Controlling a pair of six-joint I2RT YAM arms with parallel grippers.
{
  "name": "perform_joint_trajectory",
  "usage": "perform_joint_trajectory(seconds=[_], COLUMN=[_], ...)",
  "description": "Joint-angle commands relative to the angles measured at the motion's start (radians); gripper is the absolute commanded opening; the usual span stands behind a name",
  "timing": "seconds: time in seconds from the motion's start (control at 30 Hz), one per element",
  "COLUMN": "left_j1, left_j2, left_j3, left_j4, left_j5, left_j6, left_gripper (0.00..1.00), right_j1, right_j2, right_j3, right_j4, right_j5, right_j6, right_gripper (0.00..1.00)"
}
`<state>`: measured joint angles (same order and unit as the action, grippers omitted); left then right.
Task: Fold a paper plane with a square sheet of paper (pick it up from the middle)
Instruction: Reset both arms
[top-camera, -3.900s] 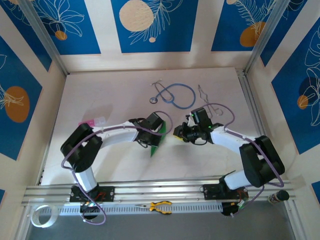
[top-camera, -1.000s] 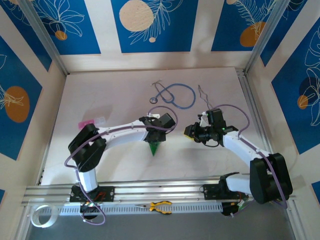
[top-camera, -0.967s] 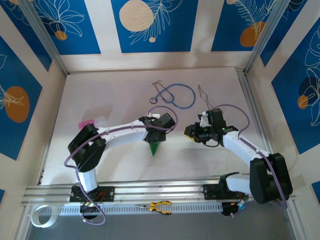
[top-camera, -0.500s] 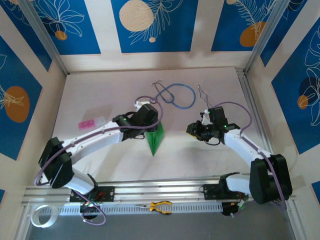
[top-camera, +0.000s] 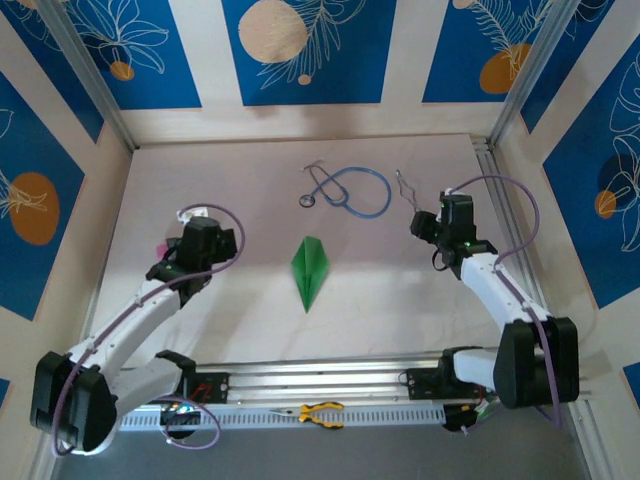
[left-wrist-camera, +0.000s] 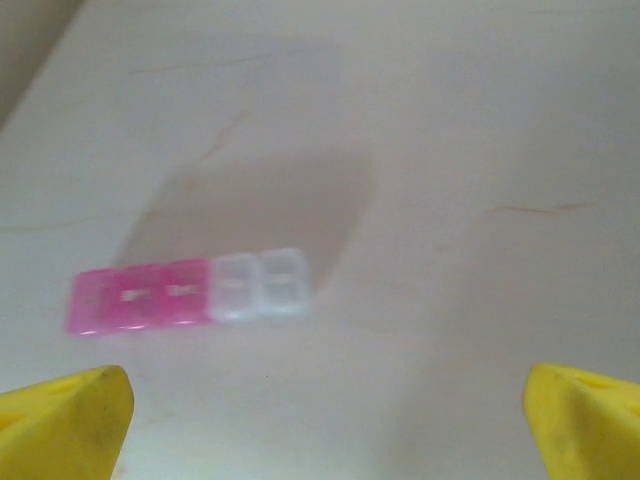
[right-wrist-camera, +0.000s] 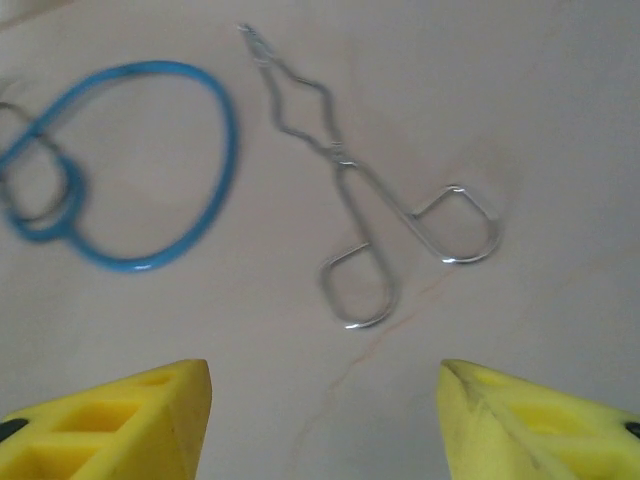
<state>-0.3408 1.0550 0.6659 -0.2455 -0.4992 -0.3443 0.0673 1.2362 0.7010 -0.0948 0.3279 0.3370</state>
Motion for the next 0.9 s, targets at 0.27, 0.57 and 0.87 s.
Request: perform_joint_trajectory(seconds=[0.27, 0.57, 0.87], left_j1=[0.18, 0.231, 0.255], left_j2=[0.239, 0.448, 0.509], left_j3=[-0.25, -0.265, -0.309], left_j4=[0.749, 1.077, 1.219], left_j5=[0.194, 0.327, 0.263], left_j6=[0.322, 0.399, 0.349], left_gripper=[1.0, 1.0, 1.0], right_j1=[-0.067, -0.07, -0.055], right_j2=[0.25, 0.289, 0.284], right_j3=[-0.224, -0.282, -0.298], right_j4=[0.763, 0.899, 0.925], right_j5=[-0.298, -0.251, -0.163], right_j6=[-0.258, -0.233, -0.219], right_gripper=[0.62, 0.99, 0.99])
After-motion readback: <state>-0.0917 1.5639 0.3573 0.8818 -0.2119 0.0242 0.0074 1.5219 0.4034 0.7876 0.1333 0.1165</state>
